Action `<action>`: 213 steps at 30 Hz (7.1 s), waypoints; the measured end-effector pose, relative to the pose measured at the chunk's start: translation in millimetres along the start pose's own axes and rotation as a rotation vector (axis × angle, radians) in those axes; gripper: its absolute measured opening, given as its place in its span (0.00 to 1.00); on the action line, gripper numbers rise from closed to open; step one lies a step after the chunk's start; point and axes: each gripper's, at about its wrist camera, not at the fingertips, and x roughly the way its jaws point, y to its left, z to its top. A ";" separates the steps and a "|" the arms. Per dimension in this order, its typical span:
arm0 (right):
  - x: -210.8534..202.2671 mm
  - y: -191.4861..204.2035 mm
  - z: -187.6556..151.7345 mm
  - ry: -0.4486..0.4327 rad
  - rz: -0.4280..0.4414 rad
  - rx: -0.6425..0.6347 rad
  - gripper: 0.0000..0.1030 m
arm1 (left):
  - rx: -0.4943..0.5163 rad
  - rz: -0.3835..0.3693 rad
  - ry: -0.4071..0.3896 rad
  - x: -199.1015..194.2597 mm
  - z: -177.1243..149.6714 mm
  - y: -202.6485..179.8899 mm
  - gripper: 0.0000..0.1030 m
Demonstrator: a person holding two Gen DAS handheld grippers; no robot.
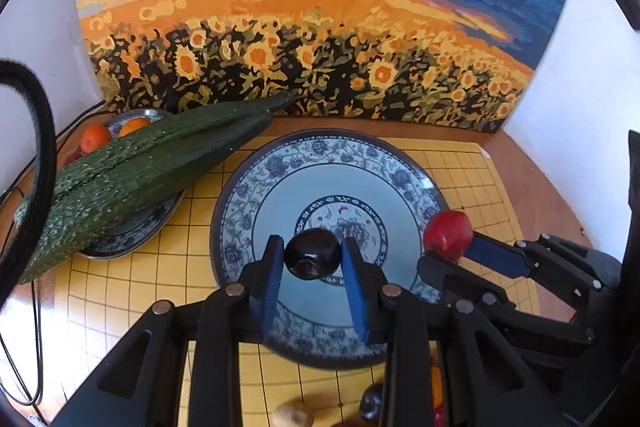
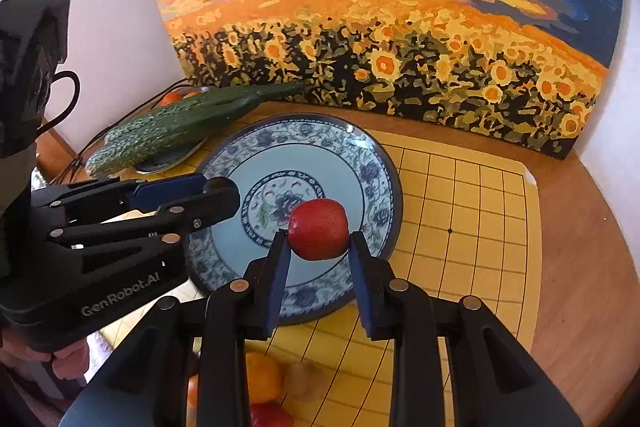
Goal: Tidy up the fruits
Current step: 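Carry the plum in the left gripper and apple in the right gripper over the plate, then open the left gripper releasing the plum while the right gripper releases the apple onto the plate, then move the left gripper to the brown potato and close on it, then grasp the red pomegranate with the right gripper while the left gripper lifts the potato, then carry the potato in the left gripper and pomegranate in the right gripper onto the plate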
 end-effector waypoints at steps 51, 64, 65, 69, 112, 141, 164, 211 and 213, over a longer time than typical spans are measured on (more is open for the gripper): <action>-3.9 -0.7 -2.9 0.039 0.010 0.019 0.50 | -0.045 0.014 -0.014 -9.9 -12.9 11.3 0.54; -32.1 -2.7 -10.3 0.016 0.032 0.029 0.51 | -0.059 0.033 -0.005 -37.3 -33.4 14.6 0.54; -34.2 -2.4 -11.5 0.015 0.032 0.027 0.51 | -0.061 0.032 -0.007 -39.6 -34.7 14.4 0.54; -42.4 0.0 -16.7 0.011 0.034 0.017 0.51 | -0.065 0.032 -0.011 -48.9 -39.7 13.7 0.54; -62.5 15.3 -89.2 0.103 0.040 0.007 0.51 | -0.093 0.010 0.100 -64.2 -115.3 2.1 0.55; -39.5 14.3 -92.0 0.133 0.073 -0.010 0.47 | -0.152 0.011 0.136 -26.8 -101.4 17.4 0.35; -46.4 11.1 -95.9 0.088 0.109 0.018 0.33 | -0.161 -0.027 0.104 -35.7 -98.0 20.3 0.26; -14.8 -0.1 -20.5 -0.007 0.082 -0.027 0.33 | -0.088 0.006 0.068 -1.9 -35.3 7.4 0.26; -9.8 -1.2 -18.2 -0.001 0.078 -0.025 0.33 | -0.087 0.011 0.072 3.2 -33.7 6.7 0.26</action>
